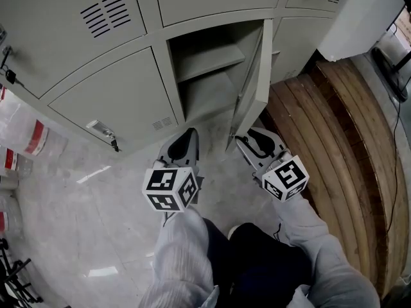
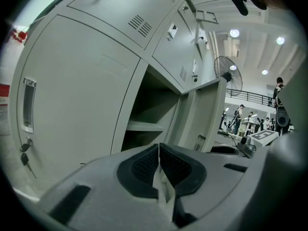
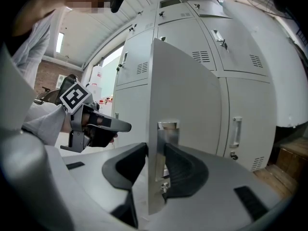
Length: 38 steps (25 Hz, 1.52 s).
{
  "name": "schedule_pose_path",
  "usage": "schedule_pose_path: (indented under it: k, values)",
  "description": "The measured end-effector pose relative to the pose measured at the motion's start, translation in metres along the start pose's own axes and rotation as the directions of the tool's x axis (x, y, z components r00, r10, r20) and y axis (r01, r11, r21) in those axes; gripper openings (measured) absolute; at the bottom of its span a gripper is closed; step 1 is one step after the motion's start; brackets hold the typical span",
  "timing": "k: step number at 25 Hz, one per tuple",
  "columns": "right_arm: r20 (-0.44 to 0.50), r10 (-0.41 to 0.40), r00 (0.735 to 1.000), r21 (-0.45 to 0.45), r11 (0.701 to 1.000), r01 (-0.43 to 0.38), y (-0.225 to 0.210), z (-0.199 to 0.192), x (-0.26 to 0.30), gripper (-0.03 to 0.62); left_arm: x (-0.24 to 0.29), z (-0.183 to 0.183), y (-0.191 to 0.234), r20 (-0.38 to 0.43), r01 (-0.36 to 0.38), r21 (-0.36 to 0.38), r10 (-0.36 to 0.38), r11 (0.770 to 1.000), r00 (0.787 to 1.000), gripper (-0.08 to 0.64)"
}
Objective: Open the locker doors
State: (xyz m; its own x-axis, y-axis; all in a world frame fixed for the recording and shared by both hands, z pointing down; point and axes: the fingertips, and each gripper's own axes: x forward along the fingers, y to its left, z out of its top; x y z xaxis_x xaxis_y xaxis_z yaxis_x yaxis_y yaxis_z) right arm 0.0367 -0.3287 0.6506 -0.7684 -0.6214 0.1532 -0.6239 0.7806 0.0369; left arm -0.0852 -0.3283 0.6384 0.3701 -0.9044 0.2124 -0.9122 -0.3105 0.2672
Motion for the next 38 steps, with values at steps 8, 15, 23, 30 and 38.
schedule_pose_path:
  k: [8,15,23,30,38]
  values:
    - [0.007,0.029,1.0,-0.01,1.0,-0.029,-0.007,-0.003,-0.014,0.129,-0.002,-0.001,0.005,-0.001,-0.007,-0.004,0.007,1.0,1.0,0.012]
    - [0.018,0.037,0.999,-0.015,0.999,-0.037,-0.014,-0.006,-0.027,0.129,0.003,-0.004,0.0,-0.015,0.004,0.004,-0.004,1.0,1.0,0.012]
    - [0.03,-0.035,0.999,0.042,0.999,0.033,-0.037,-0.015,-0.061,0.118,0.009,-0.008,-0.008,-0.029,0.025,0.01,-0.025,1.0,0.999,0.012]
    - [0.025,-0.126,0.992,0.05,0.991,0.125,-0.058,-0.021,-0.086,0.095,0.019,-0.016,-0.018,-0.055,0.048,0.02,-0.047,0.999,0.997,0.012]
    - [0.028,-0.259,0.966,0.129,0.959,0.253,-0.094,-0.029,-0.114,0.084,0.027,-0.027,-0.022,-0.092,0.062,0.038,-0.058,0.997,0.994,0.012]
